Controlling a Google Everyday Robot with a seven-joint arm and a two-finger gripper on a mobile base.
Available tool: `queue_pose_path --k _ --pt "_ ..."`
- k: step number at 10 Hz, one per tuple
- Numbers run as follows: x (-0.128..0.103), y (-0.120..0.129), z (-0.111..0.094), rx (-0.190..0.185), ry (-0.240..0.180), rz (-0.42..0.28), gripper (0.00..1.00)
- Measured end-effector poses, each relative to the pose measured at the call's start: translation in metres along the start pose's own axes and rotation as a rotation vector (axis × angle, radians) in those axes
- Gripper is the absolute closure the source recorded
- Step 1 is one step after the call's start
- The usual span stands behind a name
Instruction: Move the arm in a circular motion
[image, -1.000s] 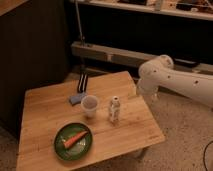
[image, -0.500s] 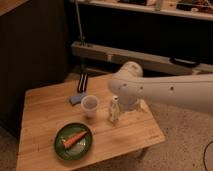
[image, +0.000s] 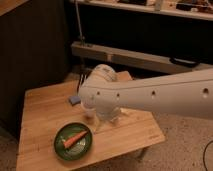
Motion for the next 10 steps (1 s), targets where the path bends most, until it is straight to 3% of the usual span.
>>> queue_pose_path --k 2,4,6,7,9,10 --pt "-0.04 0.02 -0.004 -0.072 -0.058 -0.066 0.2" --pt "-0.094 0.041 -0.006 -0.136 -0.102 -0.148 0.2" --pt "-0.137 0.057 -0.008 -0.168 -0.128 -0.203 0.2" --pt "-0.17 0.063 -0.009 -0.188 -0.155 -0.232 0.2" --pt "-0.216 0.059 -0.008 -0.206 -0.196 -0.249 0.2" --pt "-0.251 0.047 -0.005 -0.214 -0.223 -0.246 0.2"
